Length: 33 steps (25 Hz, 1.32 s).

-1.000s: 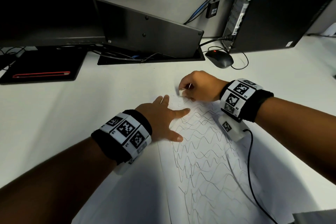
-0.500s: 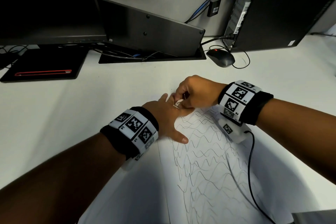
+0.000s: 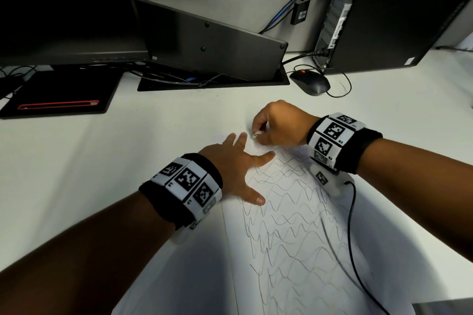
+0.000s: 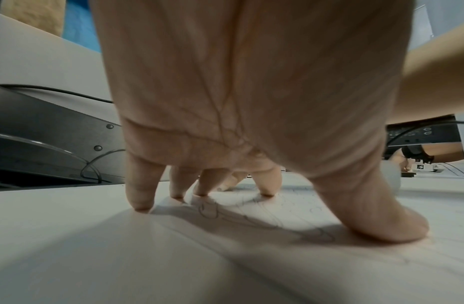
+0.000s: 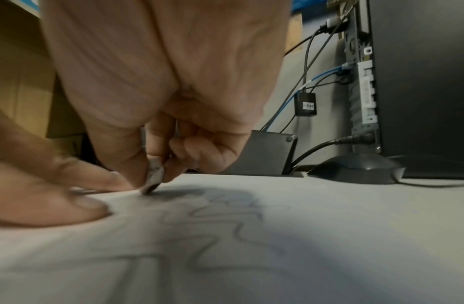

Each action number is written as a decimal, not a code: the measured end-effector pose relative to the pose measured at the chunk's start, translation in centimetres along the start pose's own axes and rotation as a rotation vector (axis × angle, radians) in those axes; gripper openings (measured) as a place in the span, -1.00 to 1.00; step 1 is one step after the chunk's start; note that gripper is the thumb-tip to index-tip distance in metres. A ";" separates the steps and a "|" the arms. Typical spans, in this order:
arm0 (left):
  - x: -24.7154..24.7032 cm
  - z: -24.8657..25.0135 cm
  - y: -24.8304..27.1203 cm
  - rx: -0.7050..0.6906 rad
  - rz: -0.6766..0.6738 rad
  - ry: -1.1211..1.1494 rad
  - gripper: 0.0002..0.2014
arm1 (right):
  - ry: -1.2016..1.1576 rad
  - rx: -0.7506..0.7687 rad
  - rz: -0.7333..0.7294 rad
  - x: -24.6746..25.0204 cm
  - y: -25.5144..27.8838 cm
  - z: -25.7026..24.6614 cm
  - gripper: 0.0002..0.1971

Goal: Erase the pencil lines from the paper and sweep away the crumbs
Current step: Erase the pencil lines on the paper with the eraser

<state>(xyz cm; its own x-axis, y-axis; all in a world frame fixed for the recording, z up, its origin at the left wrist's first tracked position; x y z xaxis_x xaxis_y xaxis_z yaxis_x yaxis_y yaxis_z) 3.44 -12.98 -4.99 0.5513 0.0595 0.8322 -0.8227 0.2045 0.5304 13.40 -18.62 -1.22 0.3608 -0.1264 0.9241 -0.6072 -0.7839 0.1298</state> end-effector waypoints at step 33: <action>-0.4 -0.3 0.2 0.014 -0.021 -0.025 -0.01 | -0.111 -0.032 -0.092 -0.6 1.2 0.6 -0.94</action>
<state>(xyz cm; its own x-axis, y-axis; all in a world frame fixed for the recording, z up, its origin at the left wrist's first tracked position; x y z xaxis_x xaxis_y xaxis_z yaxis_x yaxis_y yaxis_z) 3.13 -12.69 -5.26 0.5651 0.0307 0.8245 -0.8128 0.1920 0.5500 12.85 -19.85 -1.82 0.4906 -0.1226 0.8627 -0.5896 -0.7757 0.2250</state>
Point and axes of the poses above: each hand's wrist, its own y-axis away from the middle knuckle, its own x-axis out of the back of the hand, z = x × y, the point moved 8 cm from there along -y, towards the middle knuckle, and after that the axes turned 4 degrees about y, right-handed, at the moved point
